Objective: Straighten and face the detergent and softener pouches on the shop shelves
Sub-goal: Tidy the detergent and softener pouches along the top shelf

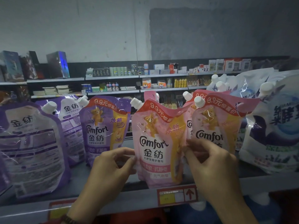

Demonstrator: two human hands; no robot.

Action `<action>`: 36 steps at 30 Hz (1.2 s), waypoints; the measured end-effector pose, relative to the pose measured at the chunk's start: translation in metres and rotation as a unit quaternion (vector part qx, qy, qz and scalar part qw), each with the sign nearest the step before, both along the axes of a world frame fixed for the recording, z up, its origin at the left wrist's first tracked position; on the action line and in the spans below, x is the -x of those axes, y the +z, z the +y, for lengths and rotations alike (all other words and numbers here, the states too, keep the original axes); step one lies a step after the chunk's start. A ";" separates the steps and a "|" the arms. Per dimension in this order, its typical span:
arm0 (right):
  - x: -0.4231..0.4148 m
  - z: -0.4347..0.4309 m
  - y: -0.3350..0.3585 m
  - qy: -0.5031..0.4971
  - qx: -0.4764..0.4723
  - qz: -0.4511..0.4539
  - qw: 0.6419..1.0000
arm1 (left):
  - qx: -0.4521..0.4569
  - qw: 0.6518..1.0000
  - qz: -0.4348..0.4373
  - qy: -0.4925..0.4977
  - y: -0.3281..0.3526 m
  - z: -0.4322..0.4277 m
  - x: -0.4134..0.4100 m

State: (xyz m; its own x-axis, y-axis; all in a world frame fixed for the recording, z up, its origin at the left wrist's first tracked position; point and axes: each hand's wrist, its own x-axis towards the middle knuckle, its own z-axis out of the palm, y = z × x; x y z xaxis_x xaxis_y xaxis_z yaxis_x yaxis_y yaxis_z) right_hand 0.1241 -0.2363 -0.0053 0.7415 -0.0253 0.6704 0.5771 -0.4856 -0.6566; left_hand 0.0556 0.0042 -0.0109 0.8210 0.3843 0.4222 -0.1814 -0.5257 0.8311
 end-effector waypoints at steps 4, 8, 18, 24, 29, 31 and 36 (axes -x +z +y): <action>0.006 -0.006 0.027 0.005 0.007 -0.065 0.998 | -0.048 0.999 -0.015 0.002 0.016 0.020 0.001; 0.010 -0.008 0.063 0.020 0.024 -0.122 0.992 | -0.081 0.996 -0.017 -0.018 0.046 0.035 0.001; -0.001 0.014 0.162 0.030 0.123 -0.108 0.986 | -0.294 0.956 -0.012 -0.017 0.137 0.055 -0.015; -0.024 0.027 0.194 0.085 0.203 -0.009 0.975 | -0.366 0.930 -0.014 -0.029 0.176 0.059 -0.045; -0.052 0.042 0.214 0.149 0.259 0.044 0.953 | -0.395 0.918 0.011 -0.039 0.196 0.061 -0.079; -0.064 0.047 0.216 0.165 0.275 0.049 0.946 | -0.414 0.909 0.022 -0.046 0.201 0.060 -0.092; -0.092 0.059 0.217 0.190 0.309 0.050 0.930 | -0.439 0.896 0.033 -0.064 0.208 0.058 -0.122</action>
State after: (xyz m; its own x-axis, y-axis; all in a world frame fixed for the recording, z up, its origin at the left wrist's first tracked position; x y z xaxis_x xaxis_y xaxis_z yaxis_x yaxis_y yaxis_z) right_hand 0.2161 -0.1776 0.2120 0.6773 0.6195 0.3969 0.7356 -0.5614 -0.3790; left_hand 0.1774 0.0618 0.1975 0.8687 -0.1709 0.4649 -0.2527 -0.9601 0.1194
